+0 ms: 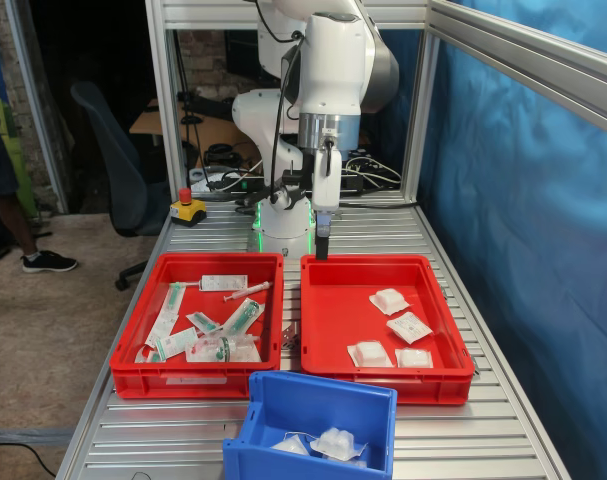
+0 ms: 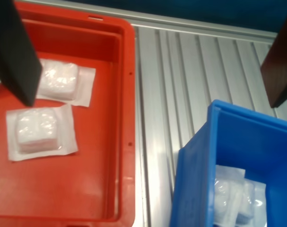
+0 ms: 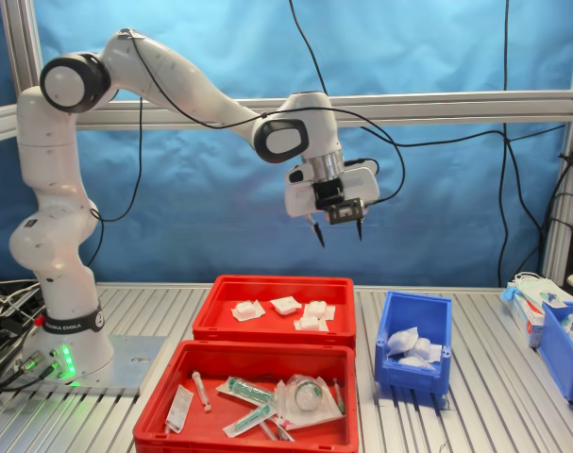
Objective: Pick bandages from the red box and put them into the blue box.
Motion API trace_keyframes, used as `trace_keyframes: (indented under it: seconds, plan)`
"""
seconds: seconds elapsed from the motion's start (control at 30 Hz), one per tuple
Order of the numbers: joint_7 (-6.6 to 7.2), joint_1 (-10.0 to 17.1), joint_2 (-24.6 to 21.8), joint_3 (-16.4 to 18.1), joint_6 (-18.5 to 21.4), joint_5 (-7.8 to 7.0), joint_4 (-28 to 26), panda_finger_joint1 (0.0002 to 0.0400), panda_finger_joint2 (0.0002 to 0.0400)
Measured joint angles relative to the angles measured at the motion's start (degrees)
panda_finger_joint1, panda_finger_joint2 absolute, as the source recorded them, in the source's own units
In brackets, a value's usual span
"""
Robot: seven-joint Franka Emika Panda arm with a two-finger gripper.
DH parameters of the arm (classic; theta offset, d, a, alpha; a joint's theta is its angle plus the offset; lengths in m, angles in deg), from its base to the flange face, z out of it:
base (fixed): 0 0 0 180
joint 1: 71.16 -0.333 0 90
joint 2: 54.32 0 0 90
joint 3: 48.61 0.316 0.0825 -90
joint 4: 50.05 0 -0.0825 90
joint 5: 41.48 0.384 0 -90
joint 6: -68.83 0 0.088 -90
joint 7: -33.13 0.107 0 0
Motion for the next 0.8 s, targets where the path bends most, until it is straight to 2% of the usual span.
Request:
trace_keyframes:
  seconds: [0.17,0.8]
  plan:
    - [0.00,1.9,-2.4,1.5,0.0,-1.26,3.6,0.0400,0.0400]
    - [0.00,2.9,-2.8,2.3,1.0,-1.84,7.2,0.0400,0.0400]
